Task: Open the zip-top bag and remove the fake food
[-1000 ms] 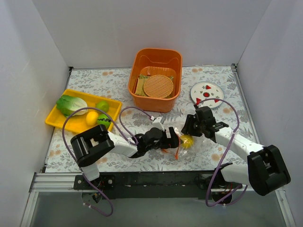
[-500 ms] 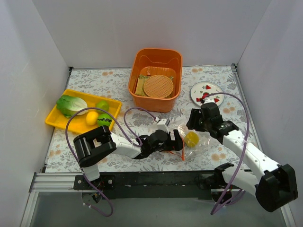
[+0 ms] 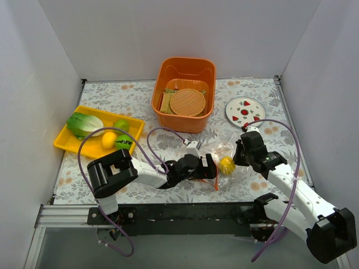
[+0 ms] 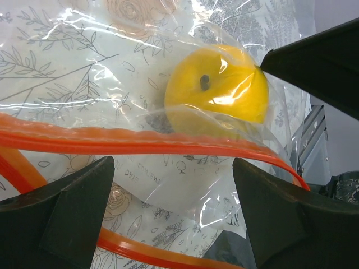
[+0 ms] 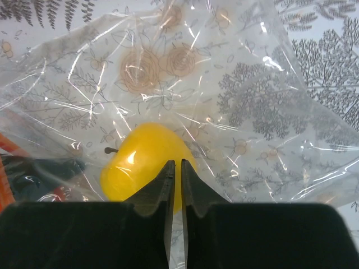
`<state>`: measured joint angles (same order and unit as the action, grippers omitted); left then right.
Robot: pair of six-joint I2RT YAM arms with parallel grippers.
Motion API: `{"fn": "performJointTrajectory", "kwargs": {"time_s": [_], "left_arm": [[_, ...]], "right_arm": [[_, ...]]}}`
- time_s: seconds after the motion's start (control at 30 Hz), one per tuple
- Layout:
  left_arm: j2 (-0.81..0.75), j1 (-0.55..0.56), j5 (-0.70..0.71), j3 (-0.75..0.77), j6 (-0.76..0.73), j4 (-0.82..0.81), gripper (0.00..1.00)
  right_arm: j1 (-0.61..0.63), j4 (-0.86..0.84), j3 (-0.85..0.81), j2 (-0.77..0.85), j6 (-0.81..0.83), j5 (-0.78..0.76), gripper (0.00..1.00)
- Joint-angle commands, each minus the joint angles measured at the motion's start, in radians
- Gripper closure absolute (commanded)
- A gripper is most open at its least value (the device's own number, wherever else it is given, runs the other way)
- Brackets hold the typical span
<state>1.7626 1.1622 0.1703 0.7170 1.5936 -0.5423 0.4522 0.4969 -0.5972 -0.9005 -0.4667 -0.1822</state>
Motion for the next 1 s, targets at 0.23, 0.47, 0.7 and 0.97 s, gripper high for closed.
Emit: {"fn": "performJointTrajectory", "kwargs": {"time_s": [0.23, 0.47, 0.7, 0.97], "left_arm": [[0.003, 0.014, 0.020, 0.032, -0.040, 0.018, 0.14], [0.005, 0.028, 0.044, 0.044, -0.055, 0.050, 0.13], [0.021, 0.036, 0.103, 0.094, -0.052, 0.154, 0.13], [0.051, 0.036, 0.216, 0.203, -0.041, 0.364, 0.13]], "right_arm": [[0.003, -0.078, 0.068, -0.055, -0.039, 0.065, 0.97], [0.009, -0.155, 0.099, -0.086, -0.061, 0.135, 0.99], [0.058, -0.234, 0.111, -0.136, -0.064, 0.170, 0.99], [0.120, -0.236, 0.073, -0.196, -0.058, 0.124, 0.94]]}}
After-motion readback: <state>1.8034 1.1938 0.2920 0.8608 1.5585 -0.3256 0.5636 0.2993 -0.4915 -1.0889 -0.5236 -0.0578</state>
